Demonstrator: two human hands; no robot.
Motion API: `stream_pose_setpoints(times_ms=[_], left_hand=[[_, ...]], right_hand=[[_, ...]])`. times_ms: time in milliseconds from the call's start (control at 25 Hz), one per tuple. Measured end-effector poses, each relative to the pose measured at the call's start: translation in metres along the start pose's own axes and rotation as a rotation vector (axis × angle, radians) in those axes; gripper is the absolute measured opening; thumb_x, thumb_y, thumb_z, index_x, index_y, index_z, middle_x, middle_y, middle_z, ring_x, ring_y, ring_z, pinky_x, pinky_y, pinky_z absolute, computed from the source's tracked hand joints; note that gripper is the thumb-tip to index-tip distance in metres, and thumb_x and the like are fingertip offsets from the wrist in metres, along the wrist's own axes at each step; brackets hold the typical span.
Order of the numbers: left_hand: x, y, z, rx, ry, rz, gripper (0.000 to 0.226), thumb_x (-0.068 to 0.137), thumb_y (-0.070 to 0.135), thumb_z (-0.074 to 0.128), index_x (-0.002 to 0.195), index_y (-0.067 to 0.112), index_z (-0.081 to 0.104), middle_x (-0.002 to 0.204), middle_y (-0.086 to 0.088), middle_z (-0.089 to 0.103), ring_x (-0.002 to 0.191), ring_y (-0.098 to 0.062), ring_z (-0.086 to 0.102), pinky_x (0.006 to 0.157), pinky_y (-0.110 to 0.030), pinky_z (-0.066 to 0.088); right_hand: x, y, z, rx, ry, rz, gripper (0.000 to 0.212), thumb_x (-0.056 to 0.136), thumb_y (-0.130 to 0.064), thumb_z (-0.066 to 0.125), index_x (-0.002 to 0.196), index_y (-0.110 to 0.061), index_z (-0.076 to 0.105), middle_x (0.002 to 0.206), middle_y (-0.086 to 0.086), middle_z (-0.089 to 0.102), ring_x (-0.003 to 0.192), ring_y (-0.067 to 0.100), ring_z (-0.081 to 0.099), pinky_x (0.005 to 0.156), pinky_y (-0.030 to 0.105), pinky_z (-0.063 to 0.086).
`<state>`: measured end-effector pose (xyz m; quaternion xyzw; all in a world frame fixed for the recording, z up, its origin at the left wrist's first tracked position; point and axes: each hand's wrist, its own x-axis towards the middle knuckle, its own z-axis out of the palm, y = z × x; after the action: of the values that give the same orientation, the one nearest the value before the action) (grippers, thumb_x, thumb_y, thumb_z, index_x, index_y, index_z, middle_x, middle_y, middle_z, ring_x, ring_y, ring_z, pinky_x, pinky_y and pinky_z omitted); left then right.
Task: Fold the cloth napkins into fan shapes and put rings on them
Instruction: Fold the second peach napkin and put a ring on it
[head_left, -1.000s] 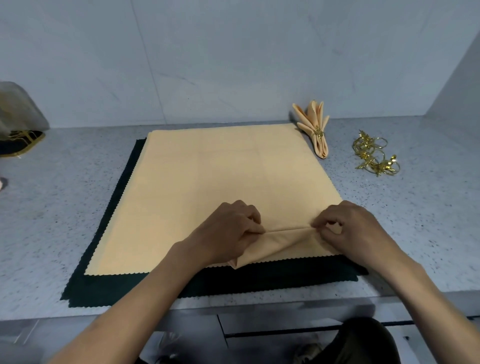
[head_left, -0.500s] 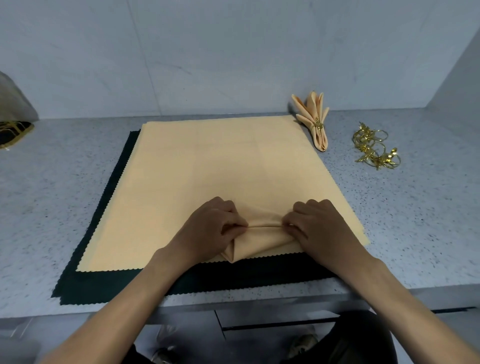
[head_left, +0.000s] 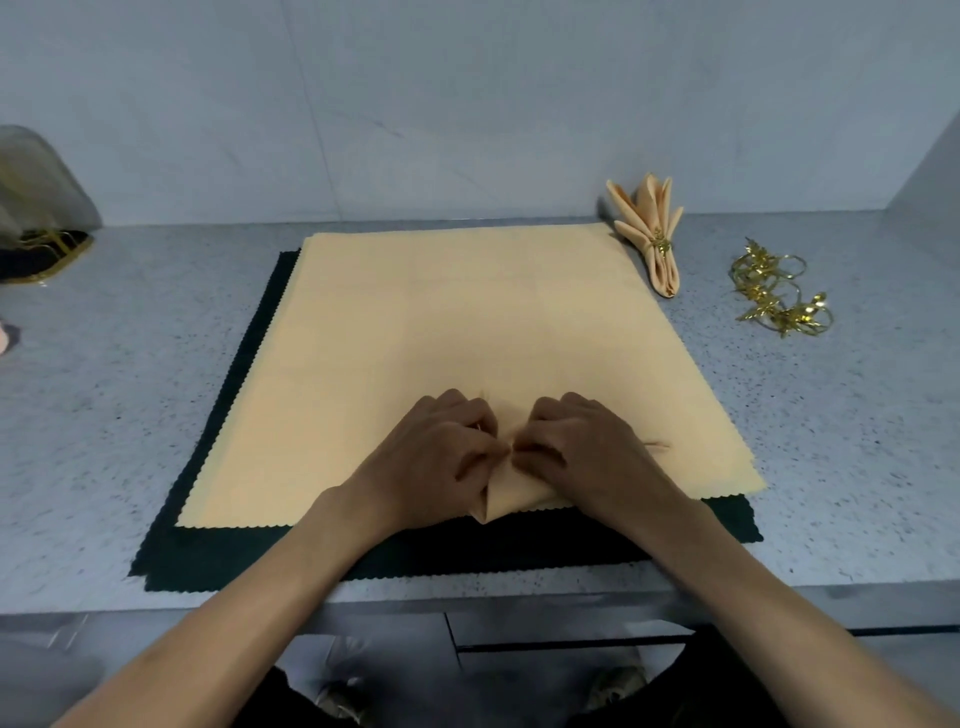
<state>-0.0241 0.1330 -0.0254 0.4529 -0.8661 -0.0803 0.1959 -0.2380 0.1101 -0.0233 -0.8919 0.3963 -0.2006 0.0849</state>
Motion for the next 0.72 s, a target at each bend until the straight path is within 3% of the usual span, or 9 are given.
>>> stream_pose_setpoints(times_ms=[160,320,440,560,720], left_hand=[[-0.015,-0.003,-0.014,-0.015,-0.17,0.043,0.049,0.088,0.035,0.047,0.133,0.022,0.06,0.128,0.01,0.052,0.114,-0.008,0.045,0.096,-0.028,0.037],[-0.022,-0.003,-0.016,0.103,-0.183,0.113,0.06,0.088,0.047,0.052,0.141,0.019,0.051,0.14,0.006,0.046,0.124,-0.011,0.043,0.102,-0.032,0.042],[-0.026,-0.003,-0.015,0.122,-0.207,0.116,0.069,0.089,0.06,0.05,0.148,0.027,0.039,0.148,0.007,0.04,0.133,-0.009,0.037,0.109,-0.027,0.036],[-0.031,0.001,-0.012,0.115,-0.145,0.091,0.061,0.09,0.052,0.053,0.143,0.025,0.047,0.145,0.003,0.047,0.13,-0.012,0.044,0.103,-0.026,0.043],[-0.026,0.013,-0.005,0.208,-0.074,0.099,0.051,0.082,0.04,0.055,0.127,0.014,0.062,0.128,-0.002,0.06,0.111,-0.02,0.059,0.083,-0.03,0.055]], right_hand=[[0.001,0.003,0.01,0.168,0.036,0.078,0.01,0.09,-0.033,0.066,0.086,-0.024,0.07,0.085,-0.015,0.058,0.08,0.005,0.045,0.072,0.018,0.031],[0.0,0.005,0.01,0.203,0.053,0.105,0.009,0.089,-0.031,0.068,0.086,-0.023,0.07,0.086,-0.014,0.06,0.082,0.005,0.047,0.075,0.013,0.03],[0.0,0.004,0.01,0.21,0.058,0.116,0.008,0.089,-0.031,0.069,0.085,-0.024,0.07,0.085,-0.016,0.059,0.081,0.005,0.048,0.075,0.013,0.031],[-0.001,0.003,0.008,0.216,0.061,0.129,0.009,0.089,-0.031,0.069,0.086,-0.023,0.07,0.085,-0.015,0.059,0.082,0.005,0.048,0.075,0.015,0.032],[-0.001,0.003,0.008,0.246,0.053,0.157,0.008,0.089,-0.031,0.07,0.086,-0.024,0.071,0.085,-0.015,0.06,0.085,0.005,0.049,0.076,0.014,0.032]])
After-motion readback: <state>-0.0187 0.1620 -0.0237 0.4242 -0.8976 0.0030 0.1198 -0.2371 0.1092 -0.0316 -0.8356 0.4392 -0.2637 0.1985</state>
